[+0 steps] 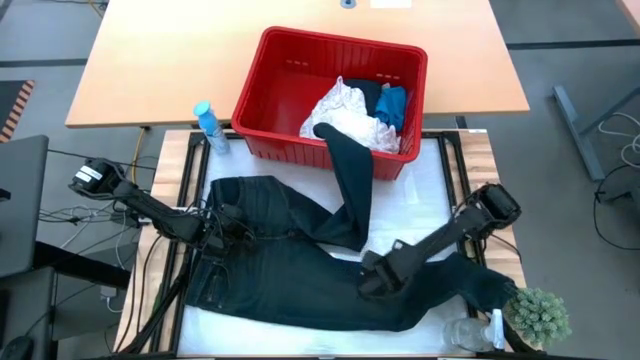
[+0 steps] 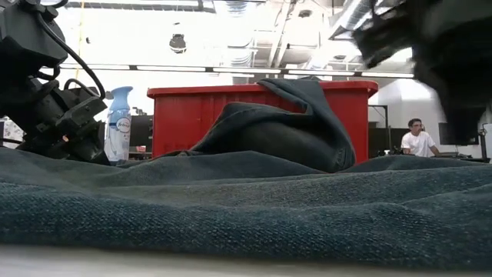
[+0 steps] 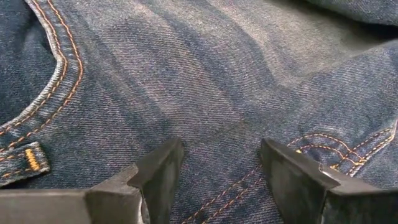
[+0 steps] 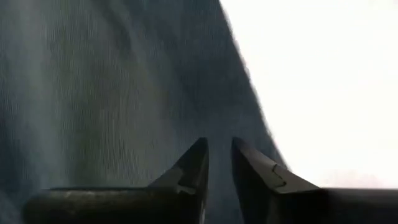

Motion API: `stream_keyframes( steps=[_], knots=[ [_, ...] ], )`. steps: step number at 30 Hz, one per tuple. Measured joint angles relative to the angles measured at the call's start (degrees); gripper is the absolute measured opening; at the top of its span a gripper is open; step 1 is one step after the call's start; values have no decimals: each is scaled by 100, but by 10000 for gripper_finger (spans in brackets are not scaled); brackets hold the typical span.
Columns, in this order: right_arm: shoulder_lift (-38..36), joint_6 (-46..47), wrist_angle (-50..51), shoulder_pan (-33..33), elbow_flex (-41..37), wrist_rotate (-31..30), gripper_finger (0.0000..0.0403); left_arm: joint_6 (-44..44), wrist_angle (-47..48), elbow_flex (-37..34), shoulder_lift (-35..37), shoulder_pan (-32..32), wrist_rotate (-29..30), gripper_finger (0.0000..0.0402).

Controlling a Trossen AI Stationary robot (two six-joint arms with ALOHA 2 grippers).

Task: Fold Laundry from Bin
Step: Fold the black pants from the red bin

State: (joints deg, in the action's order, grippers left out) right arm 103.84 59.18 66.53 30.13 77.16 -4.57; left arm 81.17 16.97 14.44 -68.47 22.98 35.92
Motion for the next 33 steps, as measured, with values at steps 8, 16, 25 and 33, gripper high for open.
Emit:
stream_keyframes(
  steps=[8,16,25,33],
  knots=[
    [-1517,28,727,-433,3,-1810,112,37,-2,0,0,0,-1,219],
    [-2570,-1786,1638,-2213,-141,-2016,97,128,-2,0,0,0,3,219],
    [-2380,-3788,848,-3743,-342,-1102,91,160,-9,0,0,0,0,219],
    [-2192,-4689,460,-3903,-340,-1143,91,164,-13,0,0,0,2,219]
  ],
)
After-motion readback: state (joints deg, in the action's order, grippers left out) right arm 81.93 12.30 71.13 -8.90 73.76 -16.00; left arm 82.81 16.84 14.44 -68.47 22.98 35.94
